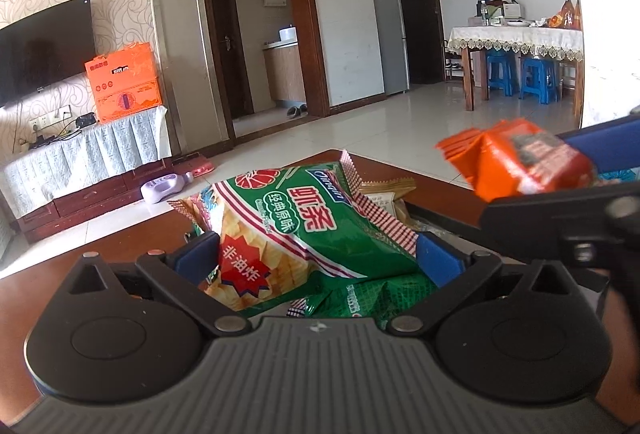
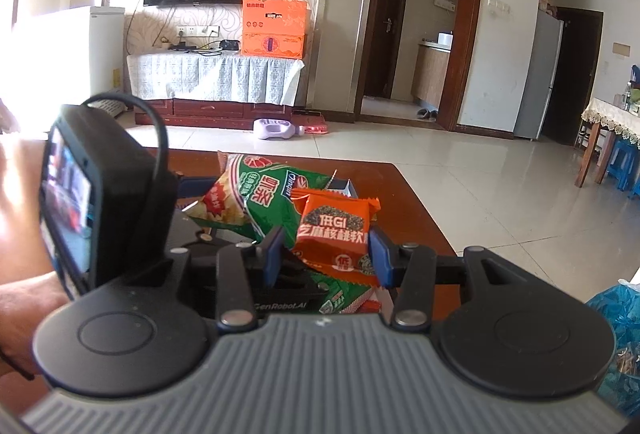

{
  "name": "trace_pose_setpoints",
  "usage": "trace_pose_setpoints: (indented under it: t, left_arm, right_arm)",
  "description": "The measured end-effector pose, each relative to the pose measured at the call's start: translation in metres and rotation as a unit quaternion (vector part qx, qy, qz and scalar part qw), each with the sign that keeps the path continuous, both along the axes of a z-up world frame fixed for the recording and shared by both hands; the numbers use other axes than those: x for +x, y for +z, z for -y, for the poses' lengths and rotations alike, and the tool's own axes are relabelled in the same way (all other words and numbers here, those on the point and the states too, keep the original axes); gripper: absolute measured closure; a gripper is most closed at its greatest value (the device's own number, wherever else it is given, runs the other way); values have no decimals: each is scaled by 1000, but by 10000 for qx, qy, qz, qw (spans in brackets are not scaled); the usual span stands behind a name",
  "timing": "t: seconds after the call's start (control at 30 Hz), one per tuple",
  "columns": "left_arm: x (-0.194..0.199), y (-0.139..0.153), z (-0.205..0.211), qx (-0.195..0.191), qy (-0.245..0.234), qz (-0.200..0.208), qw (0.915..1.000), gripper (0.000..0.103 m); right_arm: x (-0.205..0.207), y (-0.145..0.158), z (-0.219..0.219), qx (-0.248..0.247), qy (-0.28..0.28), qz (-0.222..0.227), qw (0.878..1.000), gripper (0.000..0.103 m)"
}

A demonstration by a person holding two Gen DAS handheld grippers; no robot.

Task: Organize snacks
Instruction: 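Open left tool to drop chip bag while right tool releases TAGI packet into box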

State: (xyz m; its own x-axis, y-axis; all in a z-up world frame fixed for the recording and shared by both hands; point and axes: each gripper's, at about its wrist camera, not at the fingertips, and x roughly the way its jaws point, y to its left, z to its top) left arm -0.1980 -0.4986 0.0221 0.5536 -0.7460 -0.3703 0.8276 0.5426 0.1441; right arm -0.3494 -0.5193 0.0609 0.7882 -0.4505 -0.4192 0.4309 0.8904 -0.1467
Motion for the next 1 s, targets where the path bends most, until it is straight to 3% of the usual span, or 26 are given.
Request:
trace_pose_setpoints:
  t: [0.53,1.0]
  left_arm:
    - [-66,1,-69,424,-472,640,9959,0]
    - [-89,-24,-83,682,-516,381,9956,0]
  right_arm:
    - [17,-17,11,421,-55,-169,9990,55]
    - [28,-39,21,588,-274,-502,9966,49]
